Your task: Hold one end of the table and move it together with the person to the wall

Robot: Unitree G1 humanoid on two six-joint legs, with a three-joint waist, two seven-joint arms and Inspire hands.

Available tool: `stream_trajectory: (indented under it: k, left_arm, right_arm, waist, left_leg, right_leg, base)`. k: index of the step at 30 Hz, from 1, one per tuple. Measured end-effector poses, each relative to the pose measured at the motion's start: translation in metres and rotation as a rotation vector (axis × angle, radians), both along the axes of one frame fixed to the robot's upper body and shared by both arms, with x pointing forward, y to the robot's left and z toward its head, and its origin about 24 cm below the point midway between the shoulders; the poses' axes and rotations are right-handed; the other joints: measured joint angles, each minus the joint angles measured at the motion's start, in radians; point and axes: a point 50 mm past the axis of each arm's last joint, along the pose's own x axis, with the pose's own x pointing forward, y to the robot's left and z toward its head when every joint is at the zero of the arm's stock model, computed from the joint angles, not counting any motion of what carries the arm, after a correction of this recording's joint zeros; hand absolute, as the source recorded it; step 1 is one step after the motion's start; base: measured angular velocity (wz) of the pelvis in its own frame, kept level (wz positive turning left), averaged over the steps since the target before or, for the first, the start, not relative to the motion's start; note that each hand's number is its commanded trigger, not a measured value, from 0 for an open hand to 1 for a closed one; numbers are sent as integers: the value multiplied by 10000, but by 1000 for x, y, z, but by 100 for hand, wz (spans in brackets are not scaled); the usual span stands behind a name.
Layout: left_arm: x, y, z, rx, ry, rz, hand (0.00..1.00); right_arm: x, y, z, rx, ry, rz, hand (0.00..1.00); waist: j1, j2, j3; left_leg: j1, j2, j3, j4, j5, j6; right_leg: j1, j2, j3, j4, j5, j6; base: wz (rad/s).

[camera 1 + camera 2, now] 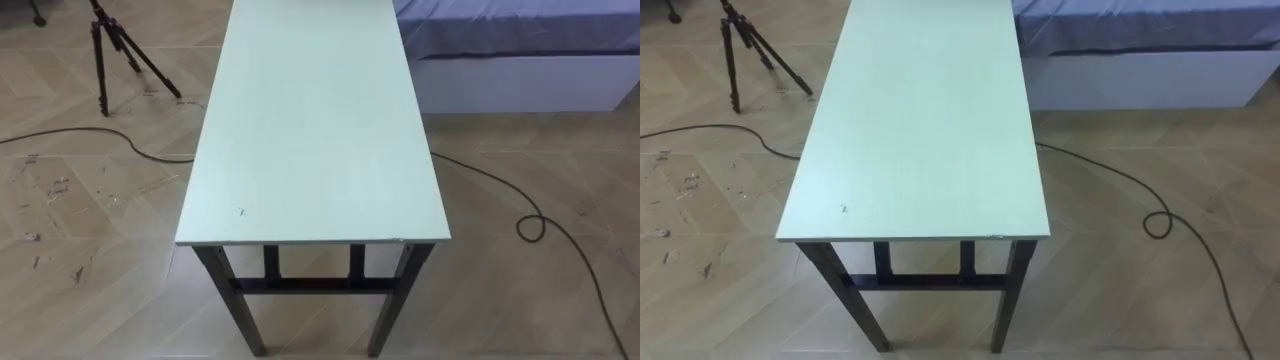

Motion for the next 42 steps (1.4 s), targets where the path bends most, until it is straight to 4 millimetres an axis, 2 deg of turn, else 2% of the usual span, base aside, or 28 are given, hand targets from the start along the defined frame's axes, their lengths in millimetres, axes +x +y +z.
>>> stream_trajectory:
  k: [6,10,14,15,16,17,19,22,24,27,32,35,39,41,42]
  left_arm:
    - [-7,0,0,-11,244,69,0]
    - [-8,1,0,-142,284,372,0]
    - [-9,0,-1,-537,108,1034,0]
    - [-9,-1,-1,-710,38,1319,0]
    - [-10,-1,-2,-917,-24,1619,0]
    - [-11,-1,-2,-1018,-29,1737,0]
    - [-13,-2,-3,-1570,-234,2491,0]
    - [-14,-5,-3,-2430,-856,3898,0]
    - [-12,-6,-4,-2916,-1238,4541,0]
    - [-9,-7,-4,-3539,-1785,5202,0]
    - [5,-9,-3,-4533,-2857,5854,0]
    - [20,-12,2,-5331,-3947,6292,0]
    - [46,-22,11,-6886,-5589,6461,0]
    - [59,-27,18,-7743,-6380,6350,0]
    - [66,-32,25,-8334,-6891,6064,0]
  right_arm:
    - [3,3,-1,77,-12,183,0]
    - [4,5,-2,189,170,210,0]
    - [0,6,-2,388,206,-91,0]
    - [-1,6,-2,480,220,-262,0]
    - [-4,6,-3,592,278,-472,0]
    - [-4,6,-3,642,268,-553,0]
    - [-5,7,-2,948,152,-858,0]
    - [-3,10,-2,1384,-128,-1258,0]
    - [3,10,-1,1650,-496,-1475,0]
    - [7,12,0,2025,-864,-1626,0]
    - [21,13,4,2481,-1770,-1398,0]
    - [38,14,11,2837,-2831,-1285,0]
    - [61,21,28,3546,-4676,-1064,0]
    - [68,26,39,4105,-5545,-1035,0]
    - [72,32,46,4527,-6028,-884,0]
  waist:
    - [-17,-83,-1]
    - [-20,-159,34]
    - [119,-163,35]
    - [195,-158,32]
    - [246,-111,-6]
    - [266,-168,25]
    - [391,-94,-52]
    - [478,-69,-29]
    - [478,-22,-56]
    - [471,-27,-49]
    - [513,46,-34]
    - [503,116,-12]
    - [487,222,3]
    - [463,303,-21]
    - [469,277,6]
  left_leg:
    - [6,-3,-66,11,0,0]
    - [14,-2,-40,23,0,0]
    - [43,-3,-45,18,-3,3]
    - [39,-3,-48,18,-3,3]
    - [34,-5,-77,23,-3,3]
    - [33,-5,-79,23,-3,4]
    - [40,-3,-62,34,-4,5]
    - [-29,-2,-56,37,-6,8]
    - [-121,-3,-56,45,-5,8]
    - [-125,-3,-58,49,-5,8]
    - [-363,-6,30,237,-6,8]
    - [-466,-9,76,302,-6,8]
    - [-668,-30,68,377,-6,9]
    - [-820,-32,71,373,-6,9]
    - [-818,-31,71,349,-6,9]
  right_leg:
    - [34,-7,-89,1,-2,1]
    - [62,-17,-204,-11,-8,7]
    - [90,-21,-248,-23,-12,14]
    - [95,-22,-259,-16,-12,14]
    - [109,-26,-299,-18,-12,14]
    - [107,-25,-305,-17,-12,14]
    - [66,-22,-306,-17,-12,14]
    - [49,-33,-325,-3,-12,14]
    - [-28,-41,-380,9,-12,15]
    - [-23,-63,-556,3,-12,16]
    - [-168,-96,-589,40,-11,15]
    - [-233,-115,-602,71,-11,14]
    - [-404,-170,-618,187,-22,30]
    - [-556,-183,-667,237,-21,30]
    - [-562,-181,-671,243,-21,30]
  base:
    - [3]
    - [9]
    - [4]
    - [4]
    - [6]
    - [4]
    - [0]
    - [0]
    - [7]
    - [12]
    - [3]
    - [0]
    - [1]
    - [7]
    - [0]
